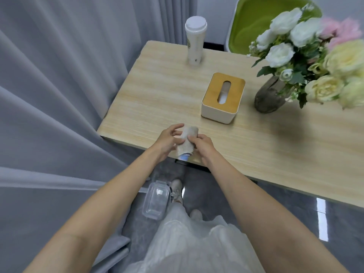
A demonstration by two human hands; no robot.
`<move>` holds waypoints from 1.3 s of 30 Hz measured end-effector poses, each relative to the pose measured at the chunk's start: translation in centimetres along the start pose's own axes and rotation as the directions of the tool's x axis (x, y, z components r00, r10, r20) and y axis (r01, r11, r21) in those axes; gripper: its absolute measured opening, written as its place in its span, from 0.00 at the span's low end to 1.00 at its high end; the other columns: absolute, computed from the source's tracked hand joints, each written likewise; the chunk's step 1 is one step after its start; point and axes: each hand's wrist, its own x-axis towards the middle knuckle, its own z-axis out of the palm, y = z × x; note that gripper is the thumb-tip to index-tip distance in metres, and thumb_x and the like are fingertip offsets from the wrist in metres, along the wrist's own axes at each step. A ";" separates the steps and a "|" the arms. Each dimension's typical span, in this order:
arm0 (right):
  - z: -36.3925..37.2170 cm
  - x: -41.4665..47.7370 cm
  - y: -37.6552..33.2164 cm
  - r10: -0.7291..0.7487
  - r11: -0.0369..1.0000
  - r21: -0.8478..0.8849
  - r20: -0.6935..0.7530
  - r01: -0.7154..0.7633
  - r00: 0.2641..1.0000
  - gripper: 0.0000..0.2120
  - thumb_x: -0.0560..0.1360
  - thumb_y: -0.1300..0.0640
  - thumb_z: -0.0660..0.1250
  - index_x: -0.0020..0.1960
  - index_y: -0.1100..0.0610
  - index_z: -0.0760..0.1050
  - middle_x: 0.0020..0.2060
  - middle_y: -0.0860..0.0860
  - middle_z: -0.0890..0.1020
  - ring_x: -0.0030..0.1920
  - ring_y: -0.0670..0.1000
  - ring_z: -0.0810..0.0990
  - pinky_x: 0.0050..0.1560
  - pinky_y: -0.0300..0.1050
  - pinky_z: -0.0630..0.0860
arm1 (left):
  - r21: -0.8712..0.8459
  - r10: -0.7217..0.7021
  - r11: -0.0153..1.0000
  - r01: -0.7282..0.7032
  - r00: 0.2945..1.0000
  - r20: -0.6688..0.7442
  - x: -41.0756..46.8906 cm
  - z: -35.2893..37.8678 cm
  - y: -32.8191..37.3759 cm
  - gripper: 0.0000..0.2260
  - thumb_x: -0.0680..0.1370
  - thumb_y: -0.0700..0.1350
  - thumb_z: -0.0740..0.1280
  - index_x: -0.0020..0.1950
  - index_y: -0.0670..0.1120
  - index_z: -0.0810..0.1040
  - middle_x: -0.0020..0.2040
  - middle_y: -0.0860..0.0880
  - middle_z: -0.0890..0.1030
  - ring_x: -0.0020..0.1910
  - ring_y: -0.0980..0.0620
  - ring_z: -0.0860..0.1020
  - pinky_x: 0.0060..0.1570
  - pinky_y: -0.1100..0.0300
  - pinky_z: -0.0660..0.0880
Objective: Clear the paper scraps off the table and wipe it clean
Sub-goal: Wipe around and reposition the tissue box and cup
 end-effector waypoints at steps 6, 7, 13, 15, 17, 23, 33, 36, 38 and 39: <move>-1.6 -0.7 -2.4 -0.044 0.992 0.118 0.007 0.043 0.999 0.18 0.74 0.72 0.61 0.60 0.57 0.71 0.60 0.61 0.76 0.53 0.58 0.78 0.40 0.46 0.78 | 0.102 -0.102 0.991 0.091 0.989 0.111 0.8 0.4 2.3 0.21 0.74 0.35 0.70 0.65 0.46 0.73 0.51 0.46 0.79 0.48 0.49 0.80 0.38 0.62 0.75; -2.0 -0.8 -2.7 -0.034 0.990 0.142 0.042 0.028 0.999 0.20 0.74 0.73 0.60 0.62 0.57 0.71 0.61 0.61 0.76 0.54 0.59 0.77 0.44 0.49 0.78 | 0.069 -0.148 0.988 0.137 0.971 0.188 0.8 0.5 2.7 0.16 0.75 0.38 0.70 0.62 0.46 0.75 0.51 0.46 0.82 0.50 0.48 0.81 0.41 0.59 0.77; -2.3 -0.9 -3.6 0.008 0.976 0.219 0.043 -0.018 0.999 0.26 0.71 0.67 0.70 0.67 0.58 0.67 0.59 0.60 0.77 0.55 0.58 0.79 0.53 0.56 0.79 | 0.064 -0.131 0.990 0.126 0.987 0.093 1.5 2.7 2.6 0.11 0.78 0.37 0.65 0.59 0.41 0.75 0.44 0.46 0.82 0.41 0.51 0.81 0.34 0.60 0.76; -2.2 -0.6 -4.1 0.007 0.995 0.099 0.037 -0.011 0.999 0.27 0.69 0.65 0.74 0.65 0.60 0.69 0.58 0.60 0.78 0.53 0.58 0.81 0.54 0.56 0.79 | 0.080 -0.129 0.989 0.122 0.988 0.087 1.5 3.4 2.5 0.12 0.77 0.35 0.63 0.60 0.40 0.74 0.40 0.47 0.81 0.39 0.51 0.80 0.33 0.60 0.76; -2.4 -0.3 -4.9 -0.012 0.998 0.057 0.024 0.010 1.000 0.22 0.70 0.64 0.73 0.62 0.63 0.73 0.56 0.61 0.80 0.51 0.58 0.82 0.52 0.54 0.80 | 0.052 -0.114 0.993 0.110 0.991 0.074 1.8 3.6 2.7 0.09 0.78 0.37 0.64 0.58 0.41 0.74 0.41 0.46 0.81 0.39 0.51 0.80 0.34 0.60 0.75; -1.6 1.3 -8.3 -0.024 0.993 -0.114 0.033 0.028 0.999 0.10 0.74 0.62 0.69 0.55 0.63 0.77 0.49 0.59 0.82 0.47 0.55 0.82 0.49 0.48 0.80 | -0.016 -0.038 0.999 0.039 0.998 0.045 4.7 1.8 5.4 0.21 0.79 0.55 0.63 0.60 0.38 0.76 0.50 0.40 0.81 0.45 0.47 0.80 0.36 0.58 0.74; 1.1 8.5 -18.4 0.008 0.996 -0.082 -0.142 -0.020 0.990 0.08 0.70 0.67 0.60 0.45 0.60 0.75 0.44 0.60 0.80 0.44 0.60 0.80 0.40 0.51 0.78 | 0.158 -0.076 0.986 0.045 0.978 0.195 15.1 -2.7 14.4 0.15 0.80 0.54 0.62 0.51 0.43 0.79 0.46 0.45 0.80 0.37 0.52 0.81 0.31 0.63 0.71; 1.1 10.8 -21.3 0.023 0.999 -0.037 -0.233 -0.032 0.972 0.03 0.70 0.64 0.59 0.39 0.62 0.71 0.35 0.59 0.76 0.36 0.58 0.75 0.33 0.45 0.71 | 0.224 -0.078 0.974 0.033 0.978 0.195 18.9 -3.0 17.2 0.12 0.81 0.53 0.62 0.49 0.45 0.78 0.43 0.48 0.80 0.37 0.54 0.80 0.33 0.63 0.70; 1.0 12.9 -22.8 0.011 0.999 -0.027 -0.272 -0.019 0.962 0.07 0.72 0.59 0.59 0.36 0.59 0.69 0.32 0.55 0.73 0.34 0.55 0.72 0.35 0.45 0.66 | 0.278 -0.064 0.960 0.024 0.989 0.136 21.8 -3.3 18.7 0.10 0.80 0.51 0.63 0.52 0.45 0.77 0.46 0.48 0.80 0.37 0.54 0.79 0.35 0.62 0.70; 1.0 14.1 -23.4 -0.007 0.998 -0.063 -0.289 -0.011 0.957 0.09 0.73 0.55 0.60 0.39 0.60 0.71 0.35 0.55 0.75 0.37 0.56 0.74 0.39 0.46 0.67 | 0.295 -0.057 0.955 0.028 0.994 0.092 23.3 -3.5 19.1 0.09 0.79 0.49 0.65 0.55 0.45 0.76 0.49 0.47 0.79 0.38 0.54 0.79 0.35 0.61 0.70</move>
